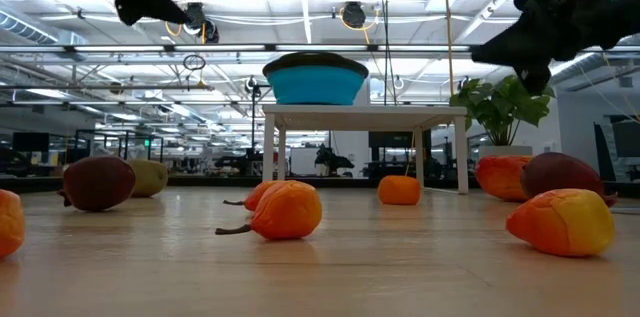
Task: Pick & Place Fruit
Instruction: Put the mango into the blue strainer bowl on the shelf
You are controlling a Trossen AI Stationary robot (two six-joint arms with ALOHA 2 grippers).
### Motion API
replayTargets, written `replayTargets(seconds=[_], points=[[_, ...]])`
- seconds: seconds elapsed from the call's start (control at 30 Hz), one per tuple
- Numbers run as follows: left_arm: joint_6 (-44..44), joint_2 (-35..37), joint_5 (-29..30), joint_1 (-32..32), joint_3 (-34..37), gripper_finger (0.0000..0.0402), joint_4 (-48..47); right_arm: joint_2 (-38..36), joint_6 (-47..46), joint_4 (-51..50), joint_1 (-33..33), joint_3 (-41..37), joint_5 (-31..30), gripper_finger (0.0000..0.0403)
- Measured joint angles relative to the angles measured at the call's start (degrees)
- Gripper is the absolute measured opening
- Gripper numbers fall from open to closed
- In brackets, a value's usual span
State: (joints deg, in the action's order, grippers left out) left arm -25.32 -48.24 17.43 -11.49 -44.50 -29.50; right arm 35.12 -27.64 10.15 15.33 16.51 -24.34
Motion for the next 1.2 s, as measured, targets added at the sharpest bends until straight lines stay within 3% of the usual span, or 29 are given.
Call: replayTargets(seconds=[0.1,0.27,0.6,0.9,1.2], points=[[0.98,4.36,-0.04,0.0,4.03,0.0237,2.02,0.87,0.09,2.63,0.81,0.14,-2.19,0.0],[2.88,10.4,-0.07,0.0,9.09,0.0237,3.92,3.72,0.23,-2.09,1.74,5.23,-4.22,0.0],[3.24,18.35,-0.02,0.0,18.74,0.0237,6.7,14.49,-3.96,-26.31,2.04,23.92,-4.11,0.0],[3.15,19.42,1.01,0.0,23.93,0.0237,8.68,22.94,-14.47,-46.37,2.04,35.76,-3.28,0.0],[3.06,19.4,1.05,0.0,24.53,0.0237,10.72,28.98,-23.46,-59.59,1.51,40.24,2.63,0.0]])
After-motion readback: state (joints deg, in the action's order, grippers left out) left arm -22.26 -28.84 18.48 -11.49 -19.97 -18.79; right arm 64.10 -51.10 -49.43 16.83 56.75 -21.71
